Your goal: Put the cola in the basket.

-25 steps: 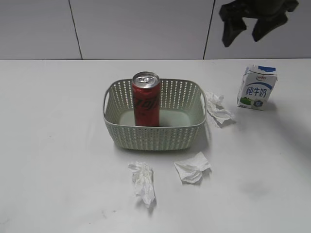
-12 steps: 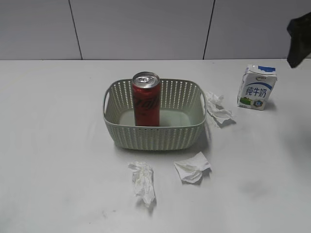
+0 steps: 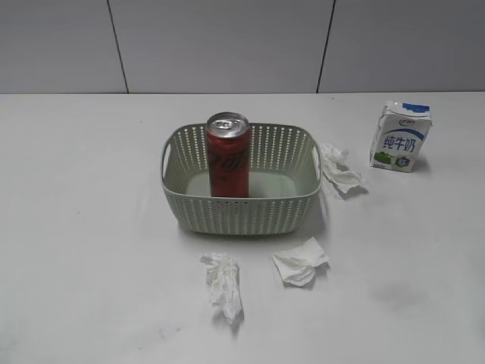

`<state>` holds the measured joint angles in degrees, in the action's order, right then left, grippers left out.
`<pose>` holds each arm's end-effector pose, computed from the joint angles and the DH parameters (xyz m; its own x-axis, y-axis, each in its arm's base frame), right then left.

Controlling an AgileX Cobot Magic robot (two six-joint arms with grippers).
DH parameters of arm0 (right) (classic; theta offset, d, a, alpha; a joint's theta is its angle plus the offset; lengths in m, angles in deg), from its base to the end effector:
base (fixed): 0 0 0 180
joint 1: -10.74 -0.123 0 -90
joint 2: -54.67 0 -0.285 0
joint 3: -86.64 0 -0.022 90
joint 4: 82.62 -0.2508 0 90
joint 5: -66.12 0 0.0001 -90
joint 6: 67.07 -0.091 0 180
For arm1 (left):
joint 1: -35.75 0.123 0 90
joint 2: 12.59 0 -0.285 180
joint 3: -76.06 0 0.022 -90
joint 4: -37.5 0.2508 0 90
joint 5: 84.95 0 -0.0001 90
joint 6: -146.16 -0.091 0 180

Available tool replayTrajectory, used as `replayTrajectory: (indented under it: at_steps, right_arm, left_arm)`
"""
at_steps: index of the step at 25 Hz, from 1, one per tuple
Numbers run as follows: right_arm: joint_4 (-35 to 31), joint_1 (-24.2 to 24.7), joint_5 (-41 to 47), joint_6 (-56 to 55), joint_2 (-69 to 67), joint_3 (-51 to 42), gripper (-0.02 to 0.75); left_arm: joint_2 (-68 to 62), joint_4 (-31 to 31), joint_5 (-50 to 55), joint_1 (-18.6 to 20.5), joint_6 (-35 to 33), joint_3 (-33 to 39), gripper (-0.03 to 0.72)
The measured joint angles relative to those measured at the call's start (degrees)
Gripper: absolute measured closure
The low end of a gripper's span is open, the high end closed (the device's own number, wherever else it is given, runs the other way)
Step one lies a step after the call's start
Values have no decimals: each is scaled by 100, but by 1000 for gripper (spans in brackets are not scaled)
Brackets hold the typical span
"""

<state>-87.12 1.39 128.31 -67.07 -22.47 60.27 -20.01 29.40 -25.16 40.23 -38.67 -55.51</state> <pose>0.2042 0.0400 0.2757 -0.9618 -0.1213 -0.2456 -0.1439 0.9867 0.0763 -0.0050 -0.0115 0.2800 -0.4270 -0.0207 -0.9040 0.0376 0.9985 -0.0406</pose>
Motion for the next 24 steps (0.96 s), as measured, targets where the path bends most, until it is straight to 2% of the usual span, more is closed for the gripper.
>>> replayTrajectory:
  at_steps: [5,10,17,24]
  right_arm:
    - [-17,0,-246,0,1362,-1230,157]
    - [-19,0,-386,0,2780,-1907,158]
    - [-26,0,-688,0,4644,-2629,158]
    - [-31,0,-778,0,5916,-2678,158]
  left_arm:
    - [0,0,0,0,0,0,471]
    - [0,0,0,0,0,0,471]
    - [0,0,0,0,0,0,471]
    - [0,0,0,0,0,0,471]
